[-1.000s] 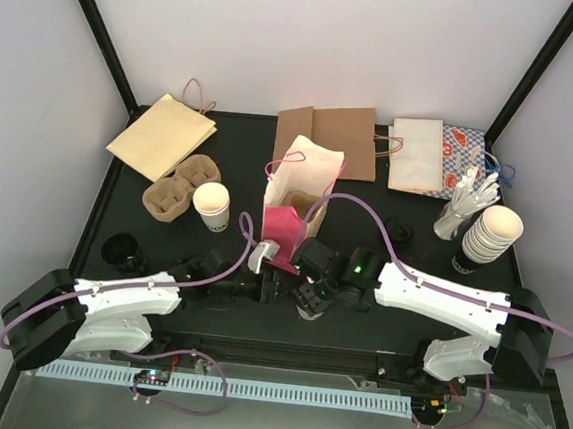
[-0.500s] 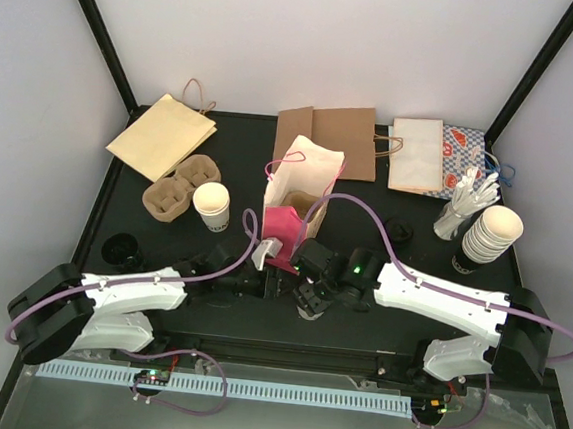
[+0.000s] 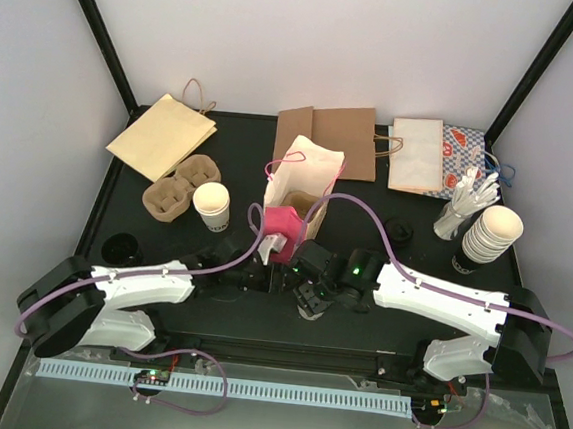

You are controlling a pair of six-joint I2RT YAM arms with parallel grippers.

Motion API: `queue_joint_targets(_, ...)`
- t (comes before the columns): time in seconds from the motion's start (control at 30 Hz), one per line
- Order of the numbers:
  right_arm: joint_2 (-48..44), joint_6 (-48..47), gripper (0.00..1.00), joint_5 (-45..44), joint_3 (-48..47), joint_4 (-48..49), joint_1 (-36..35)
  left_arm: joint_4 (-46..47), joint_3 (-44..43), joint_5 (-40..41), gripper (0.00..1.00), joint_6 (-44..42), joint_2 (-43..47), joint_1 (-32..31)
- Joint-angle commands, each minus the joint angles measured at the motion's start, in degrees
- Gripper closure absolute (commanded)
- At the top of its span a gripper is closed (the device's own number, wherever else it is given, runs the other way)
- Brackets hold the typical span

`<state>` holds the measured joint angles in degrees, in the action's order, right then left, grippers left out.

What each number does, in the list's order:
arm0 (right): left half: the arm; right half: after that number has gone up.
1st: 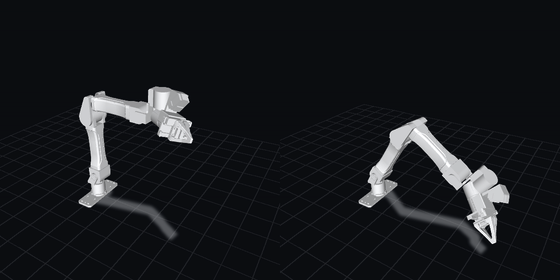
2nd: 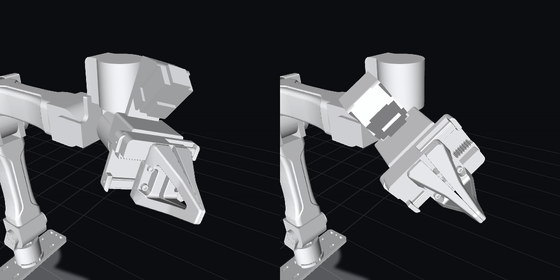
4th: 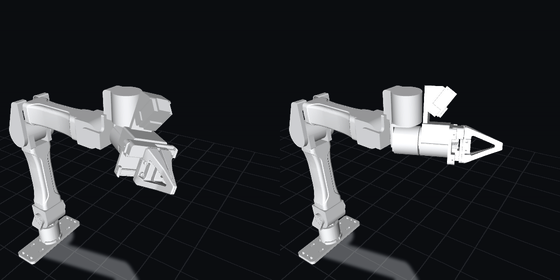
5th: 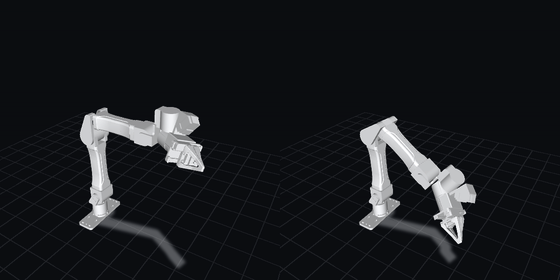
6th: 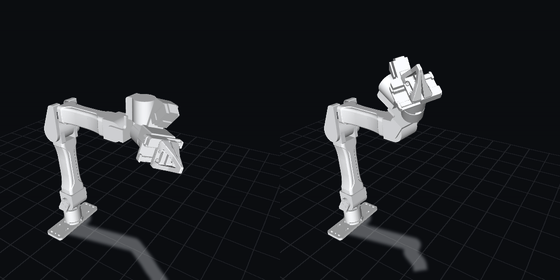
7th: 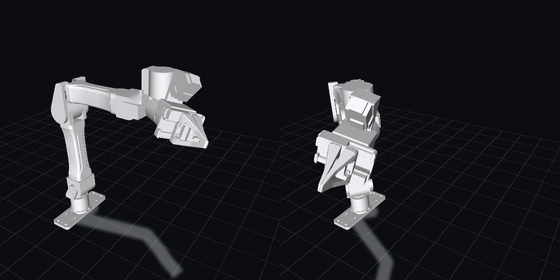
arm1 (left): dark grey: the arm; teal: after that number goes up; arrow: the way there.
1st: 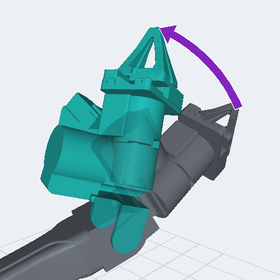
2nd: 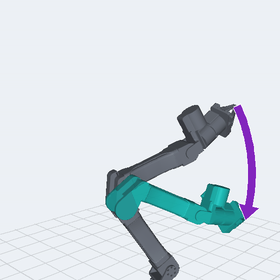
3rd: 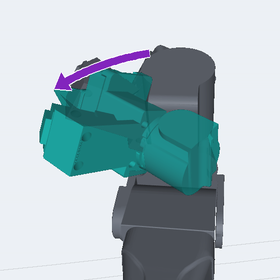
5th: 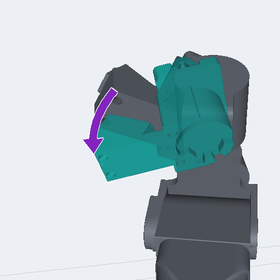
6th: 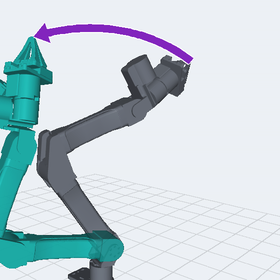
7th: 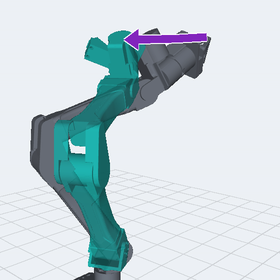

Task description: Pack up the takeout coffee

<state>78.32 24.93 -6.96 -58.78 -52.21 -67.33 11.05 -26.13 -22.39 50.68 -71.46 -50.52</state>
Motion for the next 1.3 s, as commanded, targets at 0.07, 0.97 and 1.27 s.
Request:
queue_joint_targets(0.07,7.9,-0.7,0.38,16.6,7.3,-3.7,-3.9,-2.3,-1.4,1.4,0.58,-1.6,-5.2,-1.1)
queue_joint_targets(0.97,7.4,3.4,0.37,6.7,3.9,-4.0,-3.8,-5.8,6.1,0.7,0.57,1.1,6.6,-3.9)
queue_joint_targets(1.27,7.3,3.7,0.37,6.3,4.0,-3.8,-3.8,-8.6,6.7,1.0,0.57,1.3,10.6,-4.1)
